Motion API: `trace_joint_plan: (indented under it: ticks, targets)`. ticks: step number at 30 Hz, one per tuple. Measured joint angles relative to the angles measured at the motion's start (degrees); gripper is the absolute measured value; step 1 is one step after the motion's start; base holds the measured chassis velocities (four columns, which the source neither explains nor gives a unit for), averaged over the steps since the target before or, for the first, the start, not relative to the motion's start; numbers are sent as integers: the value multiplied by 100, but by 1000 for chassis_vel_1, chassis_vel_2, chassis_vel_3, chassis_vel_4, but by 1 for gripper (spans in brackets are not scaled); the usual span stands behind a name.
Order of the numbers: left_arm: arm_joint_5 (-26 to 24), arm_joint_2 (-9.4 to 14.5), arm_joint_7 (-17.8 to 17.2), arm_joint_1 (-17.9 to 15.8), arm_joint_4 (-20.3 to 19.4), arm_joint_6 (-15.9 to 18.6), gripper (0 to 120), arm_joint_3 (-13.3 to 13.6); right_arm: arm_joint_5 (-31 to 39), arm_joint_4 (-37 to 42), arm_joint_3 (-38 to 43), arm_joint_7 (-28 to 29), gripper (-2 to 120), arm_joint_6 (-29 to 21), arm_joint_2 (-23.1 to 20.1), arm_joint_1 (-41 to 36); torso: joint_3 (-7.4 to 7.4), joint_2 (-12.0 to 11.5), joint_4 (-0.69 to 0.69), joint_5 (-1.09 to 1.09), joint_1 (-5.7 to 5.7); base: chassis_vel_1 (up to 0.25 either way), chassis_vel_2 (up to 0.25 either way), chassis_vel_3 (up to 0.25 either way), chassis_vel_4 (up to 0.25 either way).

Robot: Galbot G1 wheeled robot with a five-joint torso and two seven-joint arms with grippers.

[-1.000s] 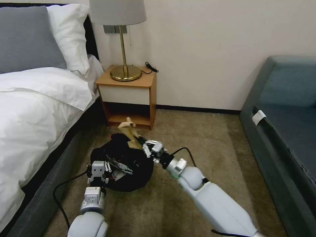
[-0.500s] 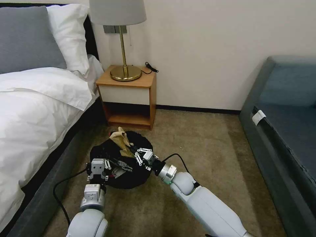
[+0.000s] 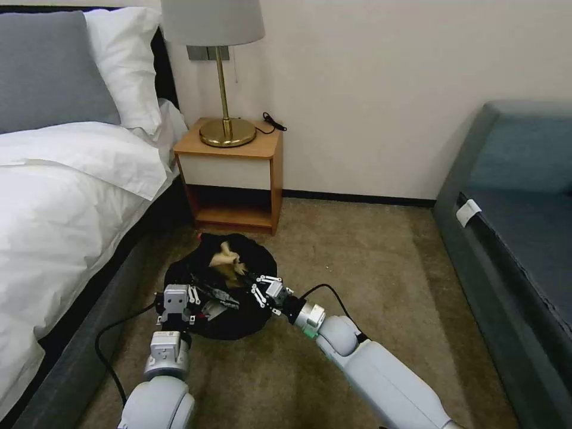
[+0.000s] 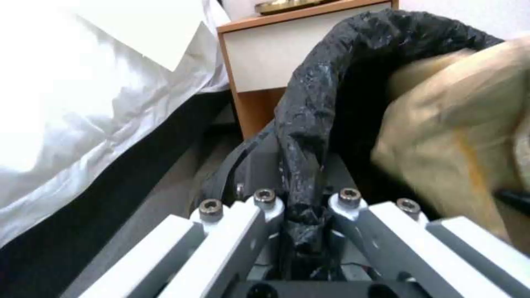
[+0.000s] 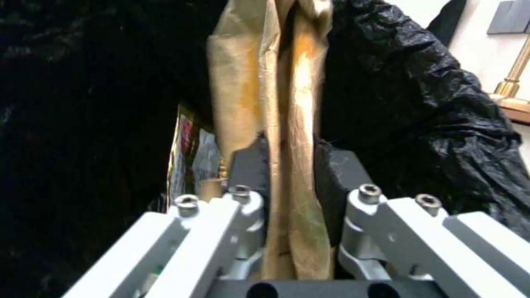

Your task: Pick up the trash bin, then pick up the garbage on the floor and place it into the trash bin.

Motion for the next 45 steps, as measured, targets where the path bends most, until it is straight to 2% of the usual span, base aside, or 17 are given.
trace_joint_plan:
  ticks: [1, 4, 5, 8, 10, 12, 14, 15, 18, 21, 37, 45]
  targets:
    - [0, 0, 0, 0, 0, 0, 4, 0, 0, 0, 0, 0, 22, 0, 0, 0, 0, 0, 0, 0, 0, 0, 0, 0, 0]
    - [-3, -7, -4, 8, -8, -16, 4, -3, -49, 8, 31, 14, 38, 14, -11, -46, 0, 0, 0, 0, 0, 0, 0, 0, 0]
    - [-3, -7, -4, 8, -8, -16, 4, -3, -49, 8, 31, 14, 38, 14, -11, -46, 0, 0, 0, 0, 0, 0, 0, 0, 0]
    - [-5, -22, -8, 23, -8, -42, 4, 0, -74, 56, 76, 40, 51, 16, -33, -109, 0, 0, 0, 0, 0, 0, 0, 0, 0]
    - [-5, -22, -9, 26, -8, -48, 4, 0, -77, 68, 88, 43, 54, 16, -40, -121, 0, 0, 0, 0, 0, 0, 0, 0, 0]
    - [-5, -21, -17, 43, -8, -54, 4, 0, -79, 128, 138, 61, 65, 16, -69, -165, 0, 0, 0, 0, 0, 0, 0, 0, 0]
    - [-6, -14, -33, 51, -8, -54, 4, 6, -84, 154, 163, 83, 69, 16, -81, -181, 0, 0, 0, 0, 0, 0, 0, 0, 0]
    - [-5, -8, -50, 55, 3, -54, 4, 22, -103, 179, 197, 113, 77, 13, -83, -190, 0, 0, 0, 0, 0, 0, 0, 0, 0]
    - [-2, -24, -61, 46, 31, -51, 4, 51, -111, 232, 238, 157, 83, 0, -73, -194, 0, 0, 0, 0, 0, 0, 0, 0, 0]
    - [7, -66, -63, 8, 72, -41, 4, 82, -106, 338, 293, 205, 98, -50, -64, -218, 0, 0, 0, 0, 0, 0, 0, 0, 0]
    - [42, -95, -68, 24, 70, -39, 4, 89, 33, 600, 697, 258, 100, -121, -115, -410, 0, 0, 0, 1, 0, 0, 0, 0, 0]
    - [45, -133, -68, -122, 192, -38, 4, 177, 458, 768, 1496, 264, 100, -209, -269, -564, 0, 0, 0, 1, 0, 0, 0, 0, 0]
